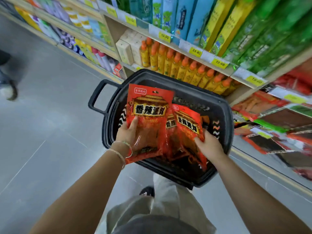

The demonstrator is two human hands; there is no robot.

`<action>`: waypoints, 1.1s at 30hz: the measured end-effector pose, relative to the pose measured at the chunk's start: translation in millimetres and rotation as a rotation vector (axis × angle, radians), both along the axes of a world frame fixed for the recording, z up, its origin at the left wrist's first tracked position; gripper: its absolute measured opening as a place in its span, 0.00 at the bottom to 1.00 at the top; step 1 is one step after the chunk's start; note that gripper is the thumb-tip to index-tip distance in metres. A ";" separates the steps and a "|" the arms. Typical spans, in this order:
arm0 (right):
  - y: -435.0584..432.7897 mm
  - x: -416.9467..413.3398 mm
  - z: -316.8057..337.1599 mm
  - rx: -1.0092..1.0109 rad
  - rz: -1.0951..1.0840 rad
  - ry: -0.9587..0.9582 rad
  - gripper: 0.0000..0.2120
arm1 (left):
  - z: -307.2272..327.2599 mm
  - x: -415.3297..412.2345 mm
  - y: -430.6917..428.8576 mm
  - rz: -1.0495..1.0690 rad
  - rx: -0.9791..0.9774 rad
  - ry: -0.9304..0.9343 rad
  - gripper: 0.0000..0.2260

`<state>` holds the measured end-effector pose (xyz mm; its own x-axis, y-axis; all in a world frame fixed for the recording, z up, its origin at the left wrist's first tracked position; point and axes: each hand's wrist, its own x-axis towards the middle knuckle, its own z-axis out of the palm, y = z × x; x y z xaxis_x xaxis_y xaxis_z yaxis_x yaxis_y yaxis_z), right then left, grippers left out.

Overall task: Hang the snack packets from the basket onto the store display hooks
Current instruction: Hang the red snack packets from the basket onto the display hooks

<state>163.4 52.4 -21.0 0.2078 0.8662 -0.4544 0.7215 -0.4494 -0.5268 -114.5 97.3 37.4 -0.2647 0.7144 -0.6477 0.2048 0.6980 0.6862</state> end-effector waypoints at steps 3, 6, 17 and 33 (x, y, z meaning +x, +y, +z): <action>-38.1 -9.2 29.8 0.193 -0.044 -0.069 0.15 | 19.2 -6.9 -19.4 -0.055 0.121 -0.093 0.13; -85.7 -20.9 60.8 0.396 -0.197 -0.079 0.13 | 38.0 -15.6 -42.3 -0.128 0.245 -0.129 0.11; -299.0 -34.2 82.8 0.386 -0.691 -0.192 0.19 | 60.3 37.5 -127.9 -0.614 0.428 -0.196 0.06; -467.7 79.6 9.3 -0.021 -1.073 0.135 0.15 | 7.0 255.3 -250.7 -1.023 0.175 0.029 0.13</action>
<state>243.0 -415.2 -11.7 0.8003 0.2540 -0.5431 -0.1174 -0.8219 -0.5575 140.9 -153.4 44.4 0.5074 0.6899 -0.5164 0.6612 0.0727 0.7467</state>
